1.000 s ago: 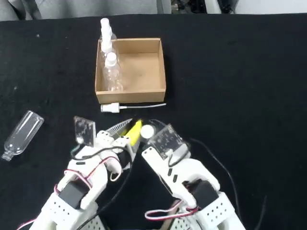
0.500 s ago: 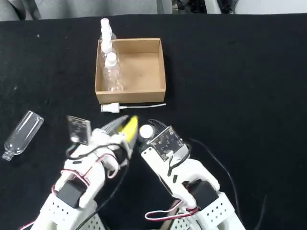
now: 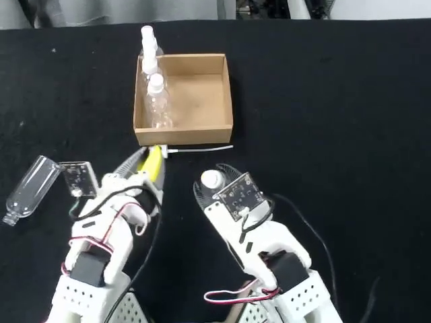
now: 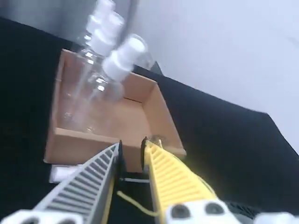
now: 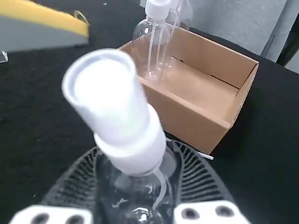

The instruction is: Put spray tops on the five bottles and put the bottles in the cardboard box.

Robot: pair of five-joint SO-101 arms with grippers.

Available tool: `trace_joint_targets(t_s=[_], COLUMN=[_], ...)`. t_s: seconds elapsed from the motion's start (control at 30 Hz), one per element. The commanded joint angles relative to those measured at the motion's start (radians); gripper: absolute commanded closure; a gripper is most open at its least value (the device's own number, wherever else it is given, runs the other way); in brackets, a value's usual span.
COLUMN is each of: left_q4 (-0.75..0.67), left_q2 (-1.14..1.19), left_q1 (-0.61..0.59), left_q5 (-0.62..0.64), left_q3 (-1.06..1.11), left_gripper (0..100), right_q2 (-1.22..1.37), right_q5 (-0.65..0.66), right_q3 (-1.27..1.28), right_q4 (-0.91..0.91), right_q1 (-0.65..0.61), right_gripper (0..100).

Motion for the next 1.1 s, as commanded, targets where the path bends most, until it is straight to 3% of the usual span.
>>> trace_joint_targets(t_s=[0.0, 0.47, 1.07], left_q4=[0.005, 0.003, 0.114], left_q2=[-0.015, -0.015, -0.006], left_q1=[-0.110, -0.252, -0.254], left_q5=[0.008, 0.006, 0.008], left_q3=[-0.053, 0.084, 0.084], left_gripper=[92, 92, 92], right_q2=[-0.096, -0.096, -0.096], right_q5=[-0.005, -0.005, -0.006], right_q3=[-0.004, -0.004, -0.004], right_q4=[-0.031, -0.028, -0.029], right_q1=[0.025, 0.025, 0.025], right_gripper=[94.5, 94.5, 94.5])
